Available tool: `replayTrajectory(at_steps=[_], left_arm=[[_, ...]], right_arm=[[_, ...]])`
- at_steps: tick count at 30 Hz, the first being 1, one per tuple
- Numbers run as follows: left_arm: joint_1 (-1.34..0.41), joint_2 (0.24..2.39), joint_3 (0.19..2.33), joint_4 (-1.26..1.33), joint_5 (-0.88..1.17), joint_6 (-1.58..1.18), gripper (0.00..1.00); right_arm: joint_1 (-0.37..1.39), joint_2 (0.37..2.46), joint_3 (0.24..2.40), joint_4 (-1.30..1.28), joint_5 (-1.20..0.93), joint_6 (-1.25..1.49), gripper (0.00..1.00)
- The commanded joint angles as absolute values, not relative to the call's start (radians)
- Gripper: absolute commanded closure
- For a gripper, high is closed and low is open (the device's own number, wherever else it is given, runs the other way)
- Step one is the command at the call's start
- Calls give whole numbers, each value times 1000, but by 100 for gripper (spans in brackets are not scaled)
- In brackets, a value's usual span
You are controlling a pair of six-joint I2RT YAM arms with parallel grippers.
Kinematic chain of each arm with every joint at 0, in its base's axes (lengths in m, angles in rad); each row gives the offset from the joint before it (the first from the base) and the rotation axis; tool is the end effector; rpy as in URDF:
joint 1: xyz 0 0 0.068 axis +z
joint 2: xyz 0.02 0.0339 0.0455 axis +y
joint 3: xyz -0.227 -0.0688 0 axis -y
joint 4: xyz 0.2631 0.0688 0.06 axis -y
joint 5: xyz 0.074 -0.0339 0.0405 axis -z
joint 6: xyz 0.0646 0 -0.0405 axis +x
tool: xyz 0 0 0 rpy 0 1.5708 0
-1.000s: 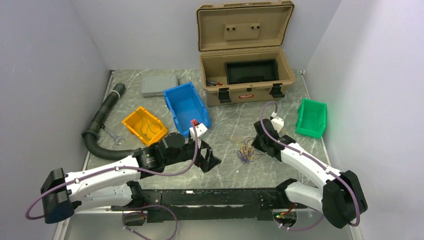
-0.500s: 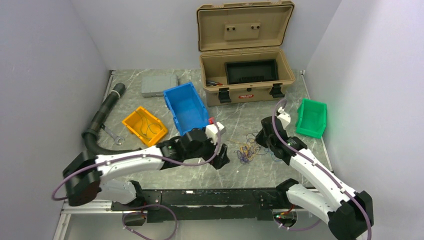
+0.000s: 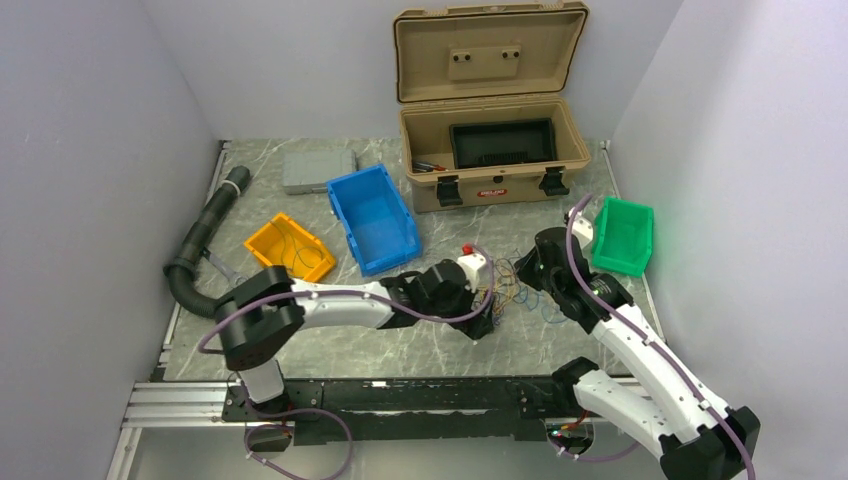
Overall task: Untangle the cables
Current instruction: Untie the cable.
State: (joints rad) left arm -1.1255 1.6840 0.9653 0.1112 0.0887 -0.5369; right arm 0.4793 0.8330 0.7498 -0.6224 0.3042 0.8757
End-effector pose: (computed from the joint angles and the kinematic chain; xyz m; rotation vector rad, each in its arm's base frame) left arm 0.1657 -0.3605 0.1320 0.7402 2.2526 -0.9862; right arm 0.2199 0.0925 0.2314 0.6020 2.1849 0.3844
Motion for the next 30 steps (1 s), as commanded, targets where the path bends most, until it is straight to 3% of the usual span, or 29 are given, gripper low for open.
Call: replayTrajectory(at_steps=[1,5,9,11,14,23,30], left_arm=[[-1170,1774,1061,169,79,-550,12],[-1177,1855,1122,153,34,-577,14],[-1177,1927,1166,145,-29,-594,24],[-1177,1933,1150,184,-46,-592,48],[-1176,1864,1071,222,-57,-578,97],[-1173,1491,945,-76,-199,-473,100],[-1136,1348,918,-222,-165,-458,100]], right_arm=[[479,803,781,-652,309,912,100],[477,773,791,-669,321,923,100],[478,751,832,-720,368,931,100],[478,740,856,-753,424,935,100],[477,727,898,-800,506,915,100],[476,751,1082,-863,709,809,100],[477,755,1121,-872,796,733,100]])
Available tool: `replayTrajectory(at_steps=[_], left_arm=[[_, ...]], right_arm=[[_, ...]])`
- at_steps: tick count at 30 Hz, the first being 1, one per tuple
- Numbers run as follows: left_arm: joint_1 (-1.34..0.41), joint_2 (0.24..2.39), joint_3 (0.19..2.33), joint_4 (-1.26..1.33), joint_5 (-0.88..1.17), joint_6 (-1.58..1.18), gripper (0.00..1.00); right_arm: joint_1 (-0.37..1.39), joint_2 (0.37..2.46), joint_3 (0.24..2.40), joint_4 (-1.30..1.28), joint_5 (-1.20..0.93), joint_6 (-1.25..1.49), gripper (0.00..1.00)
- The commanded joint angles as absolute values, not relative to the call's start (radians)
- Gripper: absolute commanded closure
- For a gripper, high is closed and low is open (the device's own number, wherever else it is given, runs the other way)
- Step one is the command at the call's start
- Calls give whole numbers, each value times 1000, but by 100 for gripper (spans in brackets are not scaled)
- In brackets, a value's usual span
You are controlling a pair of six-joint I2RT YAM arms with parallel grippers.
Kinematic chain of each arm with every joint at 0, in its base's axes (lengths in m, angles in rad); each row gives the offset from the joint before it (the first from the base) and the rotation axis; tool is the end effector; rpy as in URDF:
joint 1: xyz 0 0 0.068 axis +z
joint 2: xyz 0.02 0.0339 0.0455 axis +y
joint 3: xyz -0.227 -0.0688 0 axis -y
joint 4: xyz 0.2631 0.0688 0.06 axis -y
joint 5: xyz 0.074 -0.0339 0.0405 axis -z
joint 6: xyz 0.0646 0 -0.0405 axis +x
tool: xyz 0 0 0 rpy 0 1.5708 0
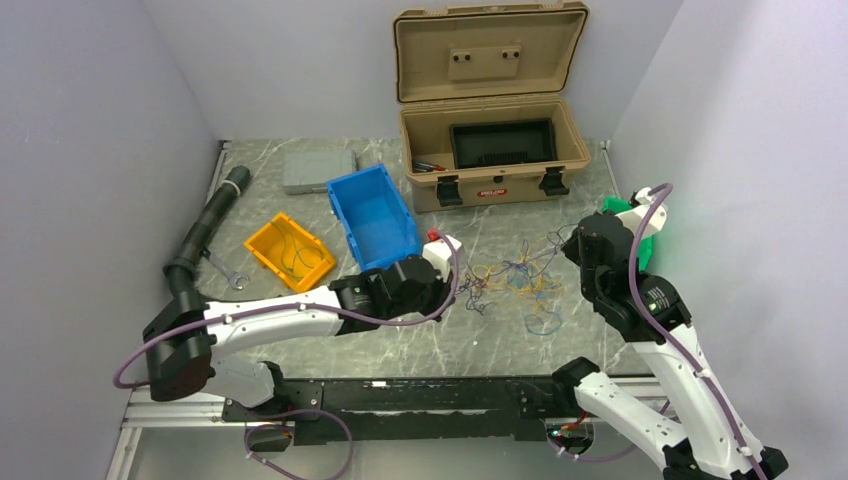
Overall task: Untangle the cables
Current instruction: Untie the cable.
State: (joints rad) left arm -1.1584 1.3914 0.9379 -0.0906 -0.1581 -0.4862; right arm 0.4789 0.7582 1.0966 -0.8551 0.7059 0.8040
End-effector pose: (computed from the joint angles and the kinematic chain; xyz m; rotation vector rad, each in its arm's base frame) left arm 0.1537 -0.3259 0.2042 0.6368 2.1225 -0.7951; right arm 0.1884 0.0506 0.3527 0.7147 1.8225 0.1016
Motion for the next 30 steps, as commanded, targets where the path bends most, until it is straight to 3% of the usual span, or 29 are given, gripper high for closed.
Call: replayTrajectory(at_steps=[1,14,21,22,26,27,30], left_arm=[[-1134,1334,918,-235,-163,-454,100],[-1047,1107,889,-409,-280,-419,100],[-966,1027,875,-514,-361,-533,100],[-964,1010,862,-497,-343,-526,95],[-963,946,803,-368,-210,-481,29],[-963,938,785,-335,-186,-470,19],[-964,953,761,-270,-135,-449,8]], right_arm=[[477,755,1111,-867,791,733,100],[477,744,1093,-861,827,716,100],[476,748,1185,-825,851,666,100],[477,747,1198,-801,831,647,100],[477,753,1235,-684,672,578,100],[477,762,1247,-669,640,575,100],[477,803,1287,-655,597,574,100]])
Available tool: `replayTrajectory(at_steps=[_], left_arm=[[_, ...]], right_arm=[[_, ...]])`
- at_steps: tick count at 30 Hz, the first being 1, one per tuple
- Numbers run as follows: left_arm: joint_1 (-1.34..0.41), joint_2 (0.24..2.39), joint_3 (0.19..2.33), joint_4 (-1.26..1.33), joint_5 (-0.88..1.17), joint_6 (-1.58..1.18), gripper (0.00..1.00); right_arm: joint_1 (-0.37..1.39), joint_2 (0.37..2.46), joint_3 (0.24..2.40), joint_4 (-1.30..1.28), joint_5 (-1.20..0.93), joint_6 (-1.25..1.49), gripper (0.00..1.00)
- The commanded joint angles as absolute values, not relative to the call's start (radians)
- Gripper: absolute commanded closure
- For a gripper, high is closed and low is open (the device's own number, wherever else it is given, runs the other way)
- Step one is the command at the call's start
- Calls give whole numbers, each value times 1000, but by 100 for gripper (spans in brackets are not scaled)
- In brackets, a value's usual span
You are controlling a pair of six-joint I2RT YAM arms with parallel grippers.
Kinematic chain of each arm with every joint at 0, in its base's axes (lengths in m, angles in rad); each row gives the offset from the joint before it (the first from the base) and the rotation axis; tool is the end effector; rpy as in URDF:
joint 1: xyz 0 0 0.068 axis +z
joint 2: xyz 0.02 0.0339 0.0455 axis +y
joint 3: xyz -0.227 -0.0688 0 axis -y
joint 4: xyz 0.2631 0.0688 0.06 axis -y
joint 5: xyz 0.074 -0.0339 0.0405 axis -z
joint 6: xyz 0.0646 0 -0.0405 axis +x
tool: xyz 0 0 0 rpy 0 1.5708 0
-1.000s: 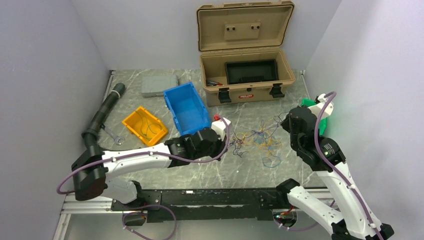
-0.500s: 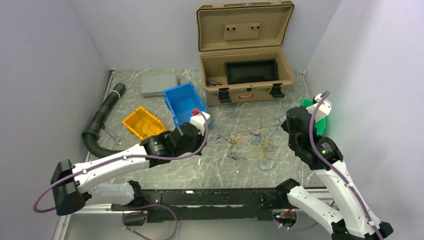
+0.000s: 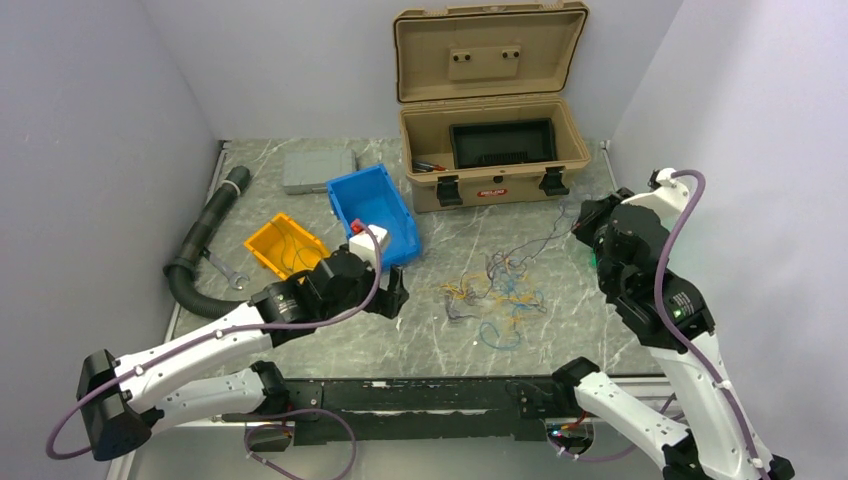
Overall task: Untangle the cables
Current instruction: Untie the cable.
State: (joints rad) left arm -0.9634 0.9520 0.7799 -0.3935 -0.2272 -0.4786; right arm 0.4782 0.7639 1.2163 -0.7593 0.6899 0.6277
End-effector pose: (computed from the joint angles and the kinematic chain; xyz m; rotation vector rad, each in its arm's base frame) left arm 0.1680 -0.2162 0.2391 0.3901 2.1464 -0.6035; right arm 0.1827 0.0484 0.4021 0.5893 1.7094 0.1377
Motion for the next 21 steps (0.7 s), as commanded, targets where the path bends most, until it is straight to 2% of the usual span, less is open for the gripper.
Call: replayTrajectory(at_steps=[1,13,21], left_arm=[[-964,975,765,-265,-124,-448,7],[-1030,1373,926,-160,-43,-466,11],[-1071,1603,1013,-34,26,-648,13]], right_arm=[[476,815,1293,-653,593,570,100],[476,850,1189,-619,664,604,100],[477,840,1118,-608,664,640,100]])
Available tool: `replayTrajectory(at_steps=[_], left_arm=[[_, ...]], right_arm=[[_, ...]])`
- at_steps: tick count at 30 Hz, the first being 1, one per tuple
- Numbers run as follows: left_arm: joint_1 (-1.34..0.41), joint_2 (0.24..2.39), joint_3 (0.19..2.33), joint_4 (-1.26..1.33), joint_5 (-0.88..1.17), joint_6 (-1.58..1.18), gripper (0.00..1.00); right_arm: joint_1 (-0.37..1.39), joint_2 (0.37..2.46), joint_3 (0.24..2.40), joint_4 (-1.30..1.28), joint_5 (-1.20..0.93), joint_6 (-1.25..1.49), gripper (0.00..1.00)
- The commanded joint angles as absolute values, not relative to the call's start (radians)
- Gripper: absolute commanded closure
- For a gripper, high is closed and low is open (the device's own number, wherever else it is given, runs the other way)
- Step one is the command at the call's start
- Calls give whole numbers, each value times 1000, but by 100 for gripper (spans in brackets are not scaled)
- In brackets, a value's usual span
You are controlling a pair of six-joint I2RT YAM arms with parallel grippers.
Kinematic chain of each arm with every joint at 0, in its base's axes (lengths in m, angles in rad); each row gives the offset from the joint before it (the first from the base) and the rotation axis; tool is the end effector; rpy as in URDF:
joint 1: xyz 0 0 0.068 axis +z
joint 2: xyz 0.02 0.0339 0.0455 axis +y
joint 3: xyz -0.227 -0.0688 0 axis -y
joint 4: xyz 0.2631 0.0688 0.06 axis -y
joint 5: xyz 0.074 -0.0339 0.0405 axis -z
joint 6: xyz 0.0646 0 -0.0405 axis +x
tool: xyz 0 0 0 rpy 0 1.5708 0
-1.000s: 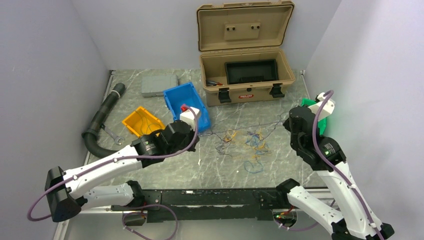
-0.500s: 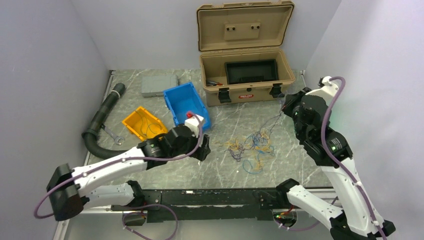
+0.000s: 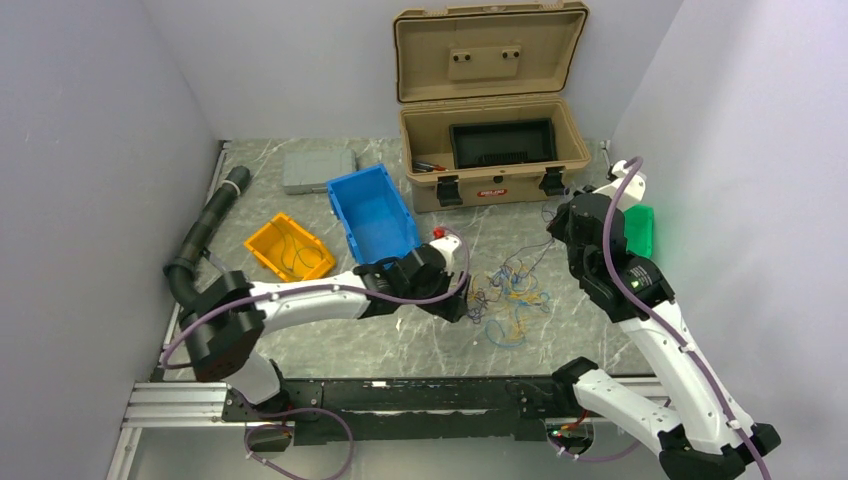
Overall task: Untangle the cables
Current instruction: Untie the cable.
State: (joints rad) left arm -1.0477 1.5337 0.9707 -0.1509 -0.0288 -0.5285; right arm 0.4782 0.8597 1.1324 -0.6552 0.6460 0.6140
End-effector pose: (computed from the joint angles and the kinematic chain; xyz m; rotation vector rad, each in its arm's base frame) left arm 0.1869 -0.3203 0.1599 0.6037 2.3349 -0.7565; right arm 0.2182 0.0693 0.3673 0.5367 1.7967 0.1186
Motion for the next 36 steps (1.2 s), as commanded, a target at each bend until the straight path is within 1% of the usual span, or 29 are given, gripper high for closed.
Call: replayTrajectory(at_steps=[1,4,7,10,11,12,13,14,15,18,20,21,25,29,30,31,32,34,35,36], left_arm=[[-1074,1633,1018,-15,26,-671,13],[-1079,1732,1041,29,19,-722,14],[-1091,1821,1105,-27,-24,-730,18],[-1097,1893,1161,-60,-63,-729,27],[-1097,1907,1168,-59,-72,-729,33],[-1097,1915,1172,-53,-77,-723,47],[-1097,1911,1168,-48,-85,-711,67],[-1098,1893,1156,-51,-97,-699,90],[-1097,1863,1133,-50,-115,-688,100],[-1096,1712,1017,-36,-156,-641,100],[-1086,1607,971,-78,-141,-576,100],[-1078,1544,962,-145,-120,-530,100],[-1052,1407,1006,-400,-47,-400,100],[-1011,1290,1053,-625,-126,-371,100],[-979,1263,1057,-672,-142,-383,100],[-949,1220,1056,-687,-139,-387,100],[-917,1184,1049,-685,-126,-381,100],[-871,1115,1031,-653,-80,-361,100],[-858,1087,1024,-631,-57,-348,100],[-851,1064,1026,-613,-35,-336,100]], right_arm=[[477,838,1115,-605,661,643,100],[477,832,1106,-604,658,657,100],[477,820,1102,-604,662,664,100],[477,812,1096,-611,670,665,100],[476,811,1093,-617,678,669,100],[475,811,1089,-628,691,676,100],[477,813,1086,-643,707,688,100],[476,815,1080,-663,728,704,100],[476,819,1072,-684,749,726,100],[475,835,1036,-760,803,806,100],[472,844,984,-796,820,859,100],[467,848,960,-817,813,899,100],[462,869,834,-815,726,970,100],[461,880,714,-768,644,988,100],[461,876,689,-743,615,972,98],[462,870,670,-711,570,925,91],[461,862,652,-662,505,854,75],[462,835,624,-533,293,674,24],[461,811,597,-444,134,584,13],[462,791,567,-361,-1,532,7]])
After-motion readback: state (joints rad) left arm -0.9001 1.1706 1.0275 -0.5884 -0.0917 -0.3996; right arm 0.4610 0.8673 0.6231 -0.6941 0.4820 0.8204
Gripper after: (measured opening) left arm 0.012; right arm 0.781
